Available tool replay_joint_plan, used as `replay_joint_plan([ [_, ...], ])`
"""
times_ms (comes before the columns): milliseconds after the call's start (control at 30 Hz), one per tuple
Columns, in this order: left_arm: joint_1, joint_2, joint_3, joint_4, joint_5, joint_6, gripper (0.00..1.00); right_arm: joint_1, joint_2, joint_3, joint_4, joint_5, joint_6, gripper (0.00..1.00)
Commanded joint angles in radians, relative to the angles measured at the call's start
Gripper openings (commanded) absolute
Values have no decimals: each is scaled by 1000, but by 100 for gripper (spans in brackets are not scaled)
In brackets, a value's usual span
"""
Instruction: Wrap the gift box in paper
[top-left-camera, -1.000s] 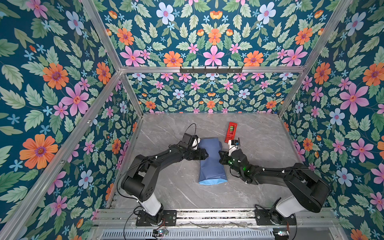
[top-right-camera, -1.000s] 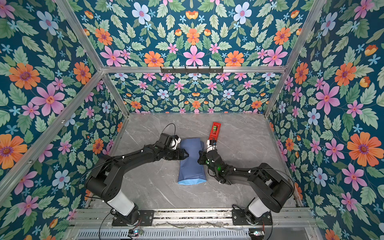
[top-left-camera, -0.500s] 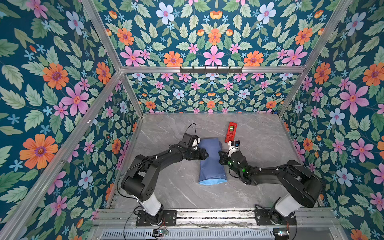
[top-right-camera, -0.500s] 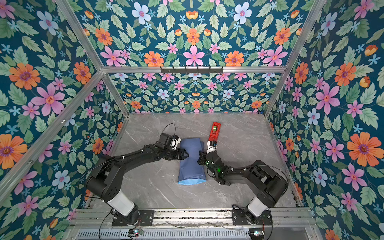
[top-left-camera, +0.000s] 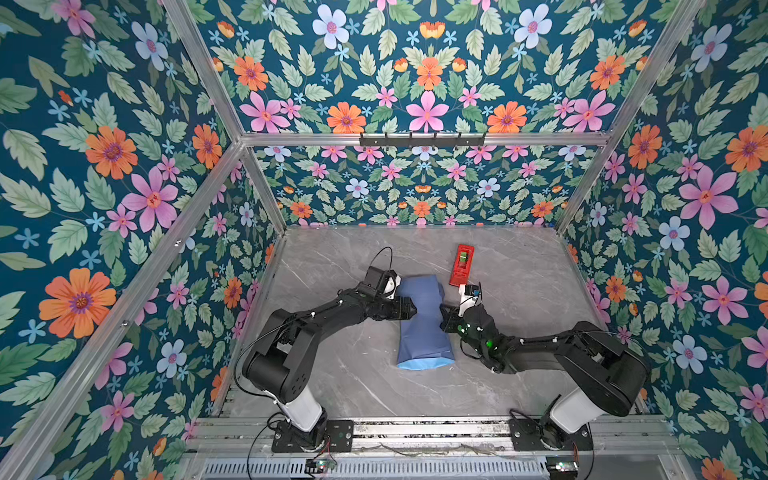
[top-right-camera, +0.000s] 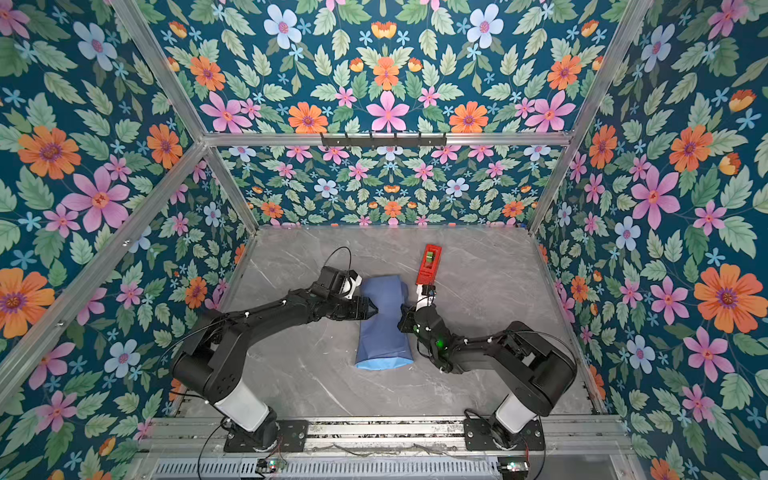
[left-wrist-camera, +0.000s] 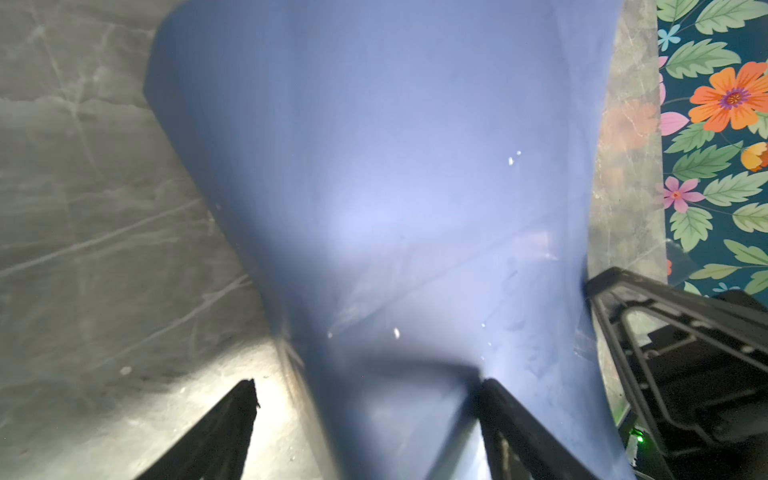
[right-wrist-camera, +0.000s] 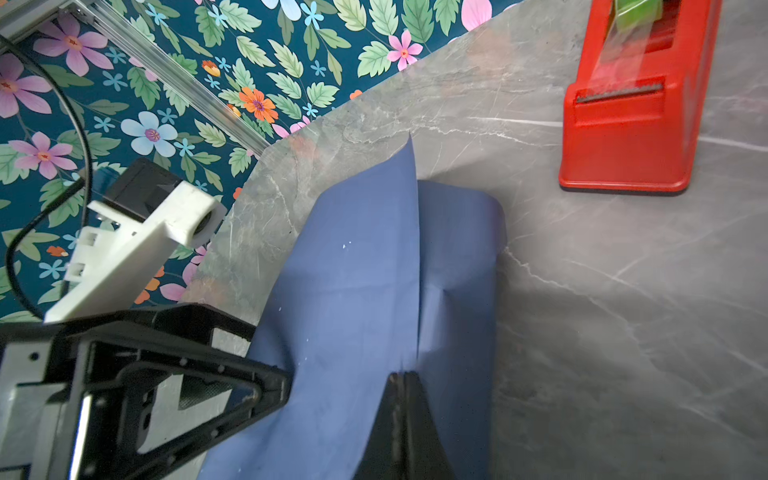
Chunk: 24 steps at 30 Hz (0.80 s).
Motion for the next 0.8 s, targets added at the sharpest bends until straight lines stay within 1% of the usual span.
replay_joint_plan([
  [0, -3, 24, -14, -152, -126, 35, 85, 1, 4, -9, 26, 9, -25, 0],
  [133, -3, 26, -16, -150, -123, 35, 85, 1, 3, -15, 21, 5, -40, 0],
  [533, -2, 26, -17, -150, -121, 33, 85, 3, 6, -19, 10, -14, -47, 16],
  [767, -3, 25, -17, -151, -120, 34, 85, 3, 3, -22, 0, -25, -50, 23],
])
